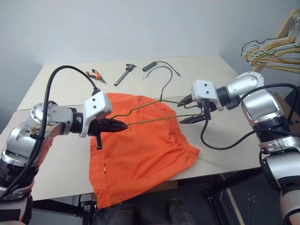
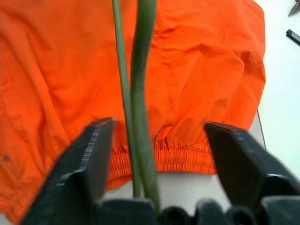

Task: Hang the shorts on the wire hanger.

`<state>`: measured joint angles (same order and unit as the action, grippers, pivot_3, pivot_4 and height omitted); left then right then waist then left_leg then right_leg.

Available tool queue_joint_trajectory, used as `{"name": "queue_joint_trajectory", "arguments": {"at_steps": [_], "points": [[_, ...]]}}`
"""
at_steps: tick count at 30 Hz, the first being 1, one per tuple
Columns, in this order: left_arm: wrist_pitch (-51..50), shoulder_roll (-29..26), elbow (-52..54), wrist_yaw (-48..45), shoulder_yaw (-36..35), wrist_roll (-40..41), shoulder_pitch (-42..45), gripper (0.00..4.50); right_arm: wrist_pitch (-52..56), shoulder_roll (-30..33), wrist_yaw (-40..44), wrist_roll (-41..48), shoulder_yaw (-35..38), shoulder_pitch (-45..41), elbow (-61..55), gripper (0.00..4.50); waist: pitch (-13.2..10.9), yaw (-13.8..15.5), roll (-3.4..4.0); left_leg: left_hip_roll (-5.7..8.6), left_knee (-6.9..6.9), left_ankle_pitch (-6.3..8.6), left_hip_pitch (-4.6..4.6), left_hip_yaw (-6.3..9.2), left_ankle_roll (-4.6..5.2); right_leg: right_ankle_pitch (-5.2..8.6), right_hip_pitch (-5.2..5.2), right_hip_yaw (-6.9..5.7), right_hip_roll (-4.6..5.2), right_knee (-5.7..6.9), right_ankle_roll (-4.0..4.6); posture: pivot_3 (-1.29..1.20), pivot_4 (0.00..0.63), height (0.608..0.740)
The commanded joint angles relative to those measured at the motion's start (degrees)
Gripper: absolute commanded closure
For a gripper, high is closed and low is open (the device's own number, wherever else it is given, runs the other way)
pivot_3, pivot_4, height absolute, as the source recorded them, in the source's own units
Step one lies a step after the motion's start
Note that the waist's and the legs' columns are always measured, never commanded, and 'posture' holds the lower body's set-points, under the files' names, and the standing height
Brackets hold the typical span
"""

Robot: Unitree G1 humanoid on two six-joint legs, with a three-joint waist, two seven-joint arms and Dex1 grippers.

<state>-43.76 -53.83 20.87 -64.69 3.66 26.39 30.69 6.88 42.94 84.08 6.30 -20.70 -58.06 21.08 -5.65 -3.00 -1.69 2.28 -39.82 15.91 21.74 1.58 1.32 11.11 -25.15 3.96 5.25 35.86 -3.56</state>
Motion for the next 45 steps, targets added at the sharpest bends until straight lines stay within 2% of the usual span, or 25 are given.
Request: {"name": "queue_joint_trajectory", "arguments": {"at_steps": [1,7,13,17,20,24,27,31,35,41,45], "points": [[2.0,-0.7,-0.5,-1.0,0.7,-1.0,1.6,4.5,-0.9,0.3,2.9,-0.7,1.1,-2.3,-0.8,2.43,0.0,-0.3,0.0,0.0,0.0,0.0,0.01,0.0,0.0,0.0,0.0,0.0,0.0,0.01,0.0,-0.04,0.036,0.74],[3.6,-0.2,-1.8,-1.1,2.2,-2.3,2.2,4.5,-1.1,1.0,5.3,-2.6,0.5,-2.5,-3.0,4.47,0.0,-1.3,0.0,0.0,-0.03,0.0,0.01,0.0,0.01,0.0,0.0,0.0,0.01,0.04,0.0,-0.05,0.036,0.74],[8.9,-0.2,-3.6,-3.4,2.5,-3.6,1.6,4.5,-0.6,1.9,6.5,-2.6,1.1,-1.0,-5.4,4.47,0.0,-1.5,0.01,0.0,-0.04,0.0,0.0,0.0,0.01,0.0,-0.01,0.0,0.01,0.05,0.0,-0.06,0.036,0.74],[13.7,0.9,-7.3,-5.8,0.9,-3.0,1.6,3.42,3.6,3.9,6.6,0.1,2.8,2.2,-10.1,4.5,0.0,-1.2,0.01,-0.01,-0.03,0.01,0.02,0.01,0.01,0.0,-0.01,-0.01,0.01,0.06,0.0,-0.06,0.038,0.74],[18.5,1.9,-13.6,-6.1,-1.0,-4.0,2.6,2.43,10.1,7.4,5.6,2.6,5.5,7.4,-14.6,4.5,0.0,-0.8,0.01,0.0,-0.06,0.02,0.04,0.02,0.04,0.0,0.01,-0.03,0.03,0.04,0.0,-0.06,0.041,0.74],[21.4,1.3,-19.5,-6.5,-3.9,-3.6,3.5,1.06,21.7,13.3,2.2,5.5,10.3,16.7,-20.4,4.5,0.0,-0.5,0.01,0.01,-0.12,0.05,0.09,0.02,0.1,0.0,0.0,-0.05,0.05,0.05,0.0,-0.06,0.049,0.74],[20.2,1.0,-18.0,-8.3,-6.6,-0.1,2.5,0.02,31.0,17.3,-1.1,7.8,14.7,23.7,-22.6,4.5,0.0,-0.5,0.01,-0.01,-0.12,0.09,0.11,0.01,0.16,0.0,0.0,-0.06,0.05,0.07,0.0,-0.06,0.052,0.74],[20.3,3.4,-12.8,-7.5,-10.2,4.4,-0.9,0.02,44.6,20.3,-6.5,11.7,21.3,32.2,-24.1,4.5,0.0,-0.5,0.01,-0.04,-0.13,0.11,0.09,-0.04,0.2,0.0,0.02,-0.04,0.07,0.0,-0.01,-0.06,0.063,0.74],[18.4,4.6,-8.0,-7.3,-11.4,8.2,-3.6,0.02,60.2,19.3,-12.8,16.0,27.0,38.1,-24.2,4.5,0.0,-0.7,0.01,-0.09,-0.15,0.12,-0.06,-0.1,0.2,0.0,0.1,0.02,0.05,0.0,0.0,-0.07,0.069,0.74],[18.5,4.8,-5.8,-7.4,-11.0,9.4,-5.1,0.02,66.2,16.5,-18.1,19.0,26.7,38.6,-21.0,4.5,0.0,-1.1,0.02,-0.12,-0.07,0.18,-0.81,-0.17,0.31,0.02,0.96,0.03,0.0,-0.21,-0.04,-0.07,0.07,0.74],[18.3,4.5,-5.7,-7.3,-11.2,9.8,-4.8,0.02,65.8,15.9,-17.6,20.5,24.1,38.2,-20.3,4.5,0.0,-1.0,0.02,-0.1,-0.08,0.2,-0.77,-0.16,0.33,0.03,0.96,0.03,0.01,-0.27,-0.09,-0.05,0.071,0.74]]}}
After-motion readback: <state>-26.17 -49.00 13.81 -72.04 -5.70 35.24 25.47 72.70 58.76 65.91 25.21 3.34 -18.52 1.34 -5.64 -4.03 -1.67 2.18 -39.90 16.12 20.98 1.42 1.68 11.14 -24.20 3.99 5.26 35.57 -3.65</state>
